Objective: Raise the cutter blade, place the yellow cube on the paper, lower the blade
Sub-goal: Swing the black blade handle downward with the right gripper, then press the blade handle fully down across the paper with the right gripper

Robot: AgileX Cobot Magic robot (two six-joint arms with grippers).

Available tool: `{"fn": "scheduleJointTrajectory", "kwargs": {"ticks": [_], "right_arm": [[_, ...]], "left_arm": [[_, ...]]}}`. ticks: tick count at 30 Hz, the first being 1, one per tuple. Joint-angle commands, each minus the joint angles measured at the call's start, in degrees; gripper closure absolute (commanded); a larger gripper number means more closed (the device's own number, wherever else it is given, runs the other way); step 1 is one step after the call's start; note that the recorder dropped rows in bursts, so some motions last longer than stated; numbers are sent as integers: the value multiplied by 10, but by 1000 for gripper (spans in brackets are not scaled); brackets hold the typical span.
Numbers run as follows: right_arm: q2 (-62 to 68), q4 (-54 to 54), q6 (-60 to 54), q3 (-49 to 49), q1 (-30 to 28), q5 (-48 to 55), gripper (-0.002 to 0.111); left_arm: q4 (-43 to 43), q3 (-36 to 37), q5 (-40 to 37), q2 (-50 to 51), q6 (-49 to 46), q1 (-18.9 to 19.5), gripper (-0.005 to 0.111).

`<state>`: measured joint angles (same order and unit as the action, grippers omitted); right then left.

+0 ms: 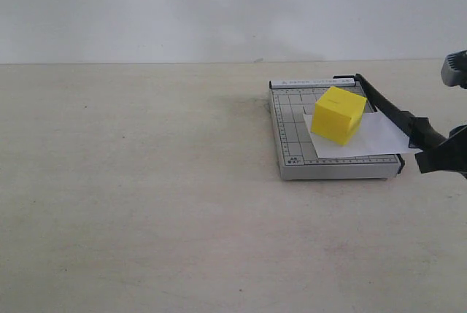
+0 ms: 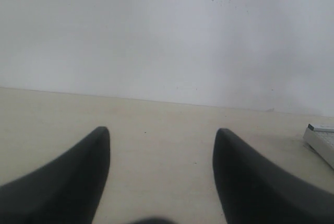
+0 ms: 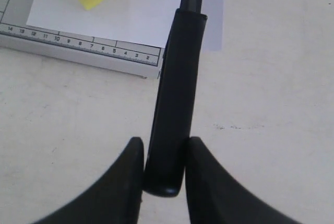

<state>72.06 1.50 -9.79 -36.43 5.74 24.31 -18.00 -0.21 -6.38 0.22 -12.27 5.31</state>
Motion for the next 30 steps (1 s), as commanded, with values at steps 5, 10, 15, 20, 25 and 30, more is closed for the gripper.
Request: {"fn": "scheduleJointTrajectory", "kwargs": {"ticks": [5, 10, 15, 20, 25, 30], "right_arm": [[6, -2, -8, 11, 1, 31, 108], [6, -2, -9, 11, 1, 22, 108], [6, -2, -8, 11, 1, 17, 108], [6, -2, -8, 48, 1, -26, 108], [6, -2, -3, 79, 1, -58, 108], [6, 3, 4, 115, 1, -103, 108]], "left_arm": [[0, 2, 4, -2, -2, 1, 51], [0, 2, 4, -2, -2, 1, 51], [0, 2, 4, -2, -2, 1, 51], [0, 2, 4, -2, -2, 1, 51], [0, 2, 4, -2, -2, 1, 51], [0, 2, 4, -2, -2, 1, 51]]}}
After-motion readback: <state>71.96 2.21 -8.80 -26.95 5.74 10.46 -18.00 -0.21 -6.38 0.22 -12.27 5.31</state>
